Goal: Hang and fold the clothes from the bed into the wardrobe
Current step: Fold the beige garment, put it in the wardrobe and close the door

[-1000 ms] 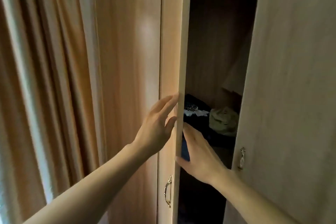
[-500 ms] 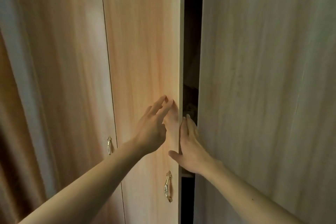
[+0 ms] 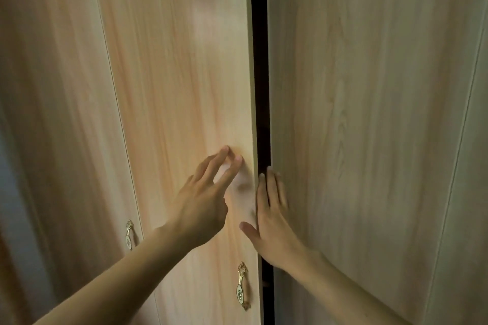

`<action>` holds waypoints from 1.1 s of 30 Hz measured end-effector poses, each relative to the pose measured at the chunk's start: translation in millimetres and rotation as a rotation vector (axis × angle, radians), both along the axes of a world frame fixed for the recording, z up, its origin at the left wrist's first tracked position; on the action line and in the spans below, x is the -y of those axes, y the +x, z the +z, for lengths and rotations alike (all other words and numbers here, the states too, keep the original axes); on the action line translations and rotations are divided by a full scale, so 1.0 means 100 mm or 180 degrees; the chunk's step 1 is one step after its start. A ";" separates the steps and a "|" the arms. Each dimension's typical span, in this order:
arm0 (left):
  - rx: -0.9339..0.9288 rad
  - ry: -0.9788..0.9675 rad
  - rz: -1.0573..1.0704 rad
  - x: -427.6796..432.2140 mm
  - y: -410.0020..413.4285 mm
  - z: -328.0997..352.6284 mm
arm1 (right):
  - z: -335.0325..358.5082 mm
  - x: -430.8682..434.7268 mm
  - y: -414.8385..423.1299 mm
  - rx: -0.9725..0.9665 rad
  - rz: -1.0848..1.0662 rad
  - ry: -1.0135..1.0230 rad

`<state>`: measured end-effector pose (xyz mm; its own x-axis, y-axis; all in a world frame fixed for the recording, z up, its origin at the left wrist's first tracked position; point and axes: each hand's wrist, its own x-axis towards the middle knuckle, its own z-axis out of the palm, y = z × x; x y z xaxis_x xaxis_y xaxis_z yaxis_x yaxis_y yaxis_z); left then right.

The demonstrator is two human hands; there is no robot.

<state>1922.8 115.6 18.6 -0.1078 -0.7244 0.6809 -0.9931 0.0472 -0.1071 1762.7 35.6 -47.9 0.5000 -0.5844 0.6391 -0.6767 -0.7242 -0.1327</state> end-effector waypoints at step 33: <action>0.0376 0.0006 -0.0140 1.05 0.27 -0.07 | 0.48 0.88 -0.06 0.0257 -0.1357 -0.0583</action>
